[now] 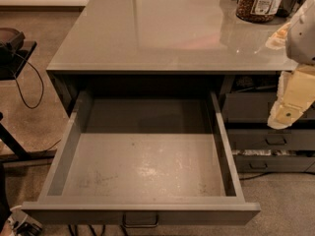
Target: Close top drawer
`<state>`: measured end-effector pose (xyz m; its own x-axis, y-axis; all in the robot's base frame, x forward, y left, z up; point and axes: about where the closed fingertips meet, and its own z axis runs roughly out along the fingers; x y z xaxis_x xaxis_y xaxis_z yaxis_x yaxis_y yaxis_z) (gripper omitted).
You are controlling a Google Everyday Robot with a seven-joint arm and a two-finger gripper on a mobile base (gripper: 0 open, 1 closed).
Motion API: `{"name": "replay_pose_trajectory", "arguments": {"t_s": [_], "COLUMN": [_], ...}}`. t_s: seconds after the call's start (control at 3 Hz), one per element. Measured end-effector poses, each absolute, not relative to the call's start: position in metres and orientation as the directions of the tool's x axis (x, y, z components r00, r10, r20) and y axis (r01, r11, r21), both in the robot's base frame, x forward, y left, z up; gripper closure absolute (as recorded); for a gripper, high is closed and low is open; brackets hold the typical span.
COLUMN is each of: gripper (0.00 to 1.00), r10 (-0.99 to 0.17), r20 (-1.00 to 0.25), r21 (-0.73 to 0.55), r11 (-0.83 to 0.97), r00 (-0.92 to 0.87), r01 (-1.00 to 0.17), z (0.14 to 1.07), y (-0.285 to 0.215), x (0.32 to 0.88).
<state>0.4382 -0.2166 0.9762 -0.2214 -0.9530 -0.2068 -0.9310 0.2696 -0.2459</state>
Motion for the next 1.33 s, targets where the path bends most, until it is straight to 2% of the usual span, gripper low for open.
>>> {"name": "replay_pose_trajectory", "arguments": {"t_s": [0.33,0.67,1.33], "gripper": [0.0,0.0,0.0], "r10": [-0.953,-0.941,-0.881], "r20": [-0.207,-0.279,-0.471], "r21": [-0.246,-0.27,-0.356], "r11": [0.27,0.267,0.227], "r00": [-0.221,-0.19,-0.036], "r01": [-0.931,-0.925,-0.906], "z": [0.976,0.967,0.902], "y": [-0.217,-0.216,-0.17], "x": [0.438,0.425,0.363]}}
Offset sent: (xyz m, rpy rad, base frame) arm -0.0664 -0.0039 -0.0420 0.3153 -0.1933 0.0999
